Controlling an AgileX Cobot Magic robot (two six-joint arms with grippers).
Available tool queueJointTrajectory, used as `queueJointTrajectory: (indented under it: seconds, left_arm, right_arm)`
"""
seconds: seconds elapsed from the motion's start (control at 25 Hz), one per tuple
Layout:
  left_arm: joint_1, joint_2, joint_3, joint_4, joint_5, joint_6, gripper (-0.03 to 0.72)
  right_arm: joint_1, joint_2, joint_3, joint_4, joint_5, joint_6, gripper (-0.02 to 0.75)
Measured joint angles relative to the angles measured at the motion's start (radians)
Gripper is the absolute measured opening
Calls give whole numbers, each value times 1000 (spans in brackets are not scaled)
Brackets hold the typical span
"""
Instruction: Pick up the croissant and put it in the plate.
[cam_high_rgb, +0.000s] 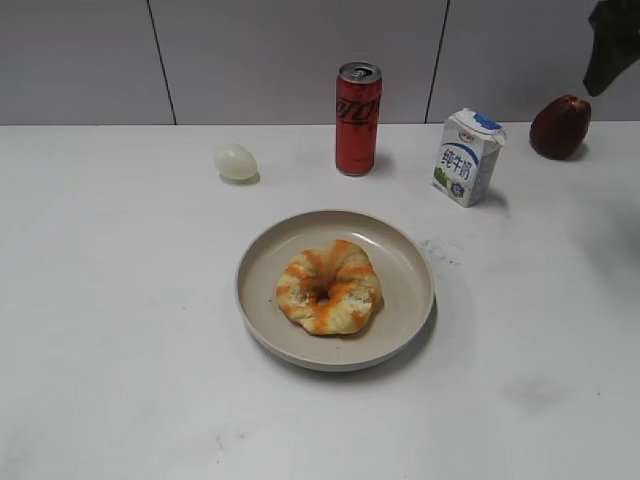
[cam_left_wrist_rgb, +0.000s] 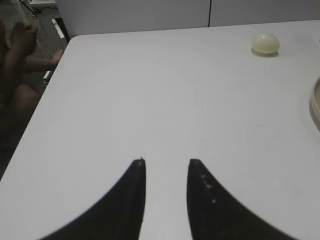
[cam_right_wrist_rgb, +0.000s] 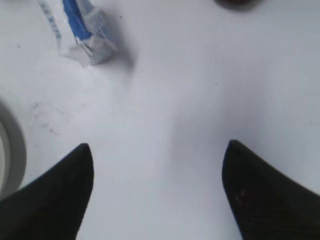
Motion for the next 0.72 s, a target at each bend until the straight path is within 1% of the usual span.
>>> queueJointTrajectory:
  seconds: [0.24, 0.52, 0.72]
  left_arm:
    - [0, 0, 0, 0, 0, 0, 228]
    - [0, 0, 0, 0, 0, 0, 228]
    - [0, 0, 0, 0, 0, 0, 228]
  right_arm:
    - [0, -237, 323, 16, -4, 0, 594]
    - [0, -552, 751, 17, -133, 0, 594]
    - [0, -756, 989, 28, -196, 6, 593]
